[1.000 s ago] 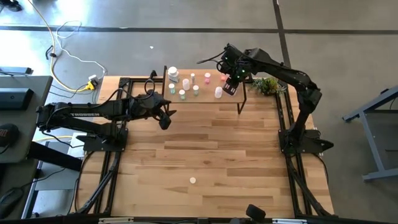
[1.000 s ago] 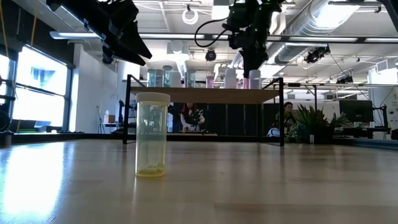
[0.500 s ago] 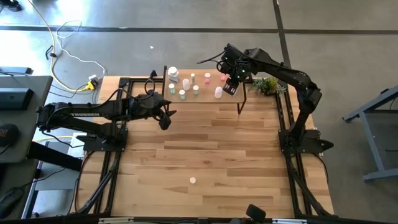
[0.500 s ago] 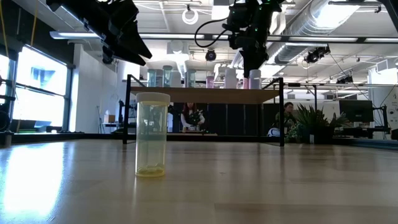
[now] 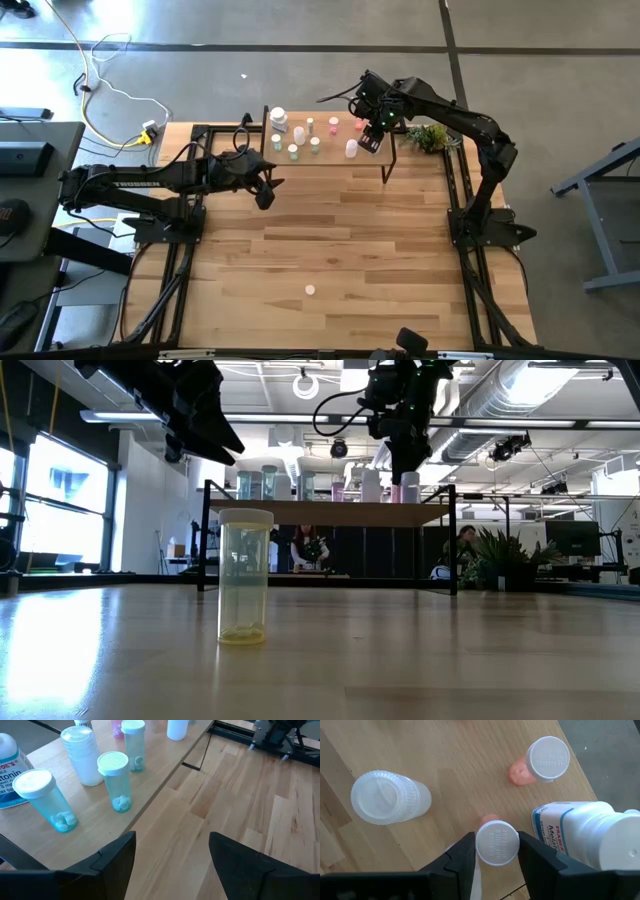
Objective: Pick and place medicine bottles onto shelf by color
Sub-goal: Put the red medicine bottle on the shelf
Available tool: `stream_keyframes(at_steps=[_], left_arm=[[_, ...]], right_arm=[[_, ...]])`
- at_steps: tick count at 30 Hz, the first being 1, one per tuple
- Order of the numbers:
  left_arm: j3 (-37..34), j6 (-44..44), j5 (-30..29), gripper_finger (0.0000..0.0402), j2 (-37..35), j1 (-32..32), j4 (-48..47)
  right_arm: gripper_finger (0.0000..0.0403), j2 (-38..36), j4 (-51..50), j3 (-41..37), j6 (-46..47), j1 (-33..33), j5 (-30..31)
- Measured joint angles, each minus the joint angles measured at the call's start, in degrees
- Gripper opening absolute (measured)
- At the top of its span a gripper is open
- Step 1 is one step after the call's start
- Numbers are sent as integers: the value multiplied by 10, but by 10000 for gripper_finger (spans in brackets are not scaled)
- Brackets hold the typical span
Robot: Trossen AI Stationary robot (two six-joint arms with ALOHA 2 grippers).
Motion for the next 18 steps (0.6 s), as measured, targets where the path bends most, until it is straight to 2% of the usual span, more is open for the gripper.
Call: stream_keyframes(at_steps=[18], left_arm=[[0,0,0,241,0,0,0]], right_arm=[[157,0,4,0,0,0,18]])
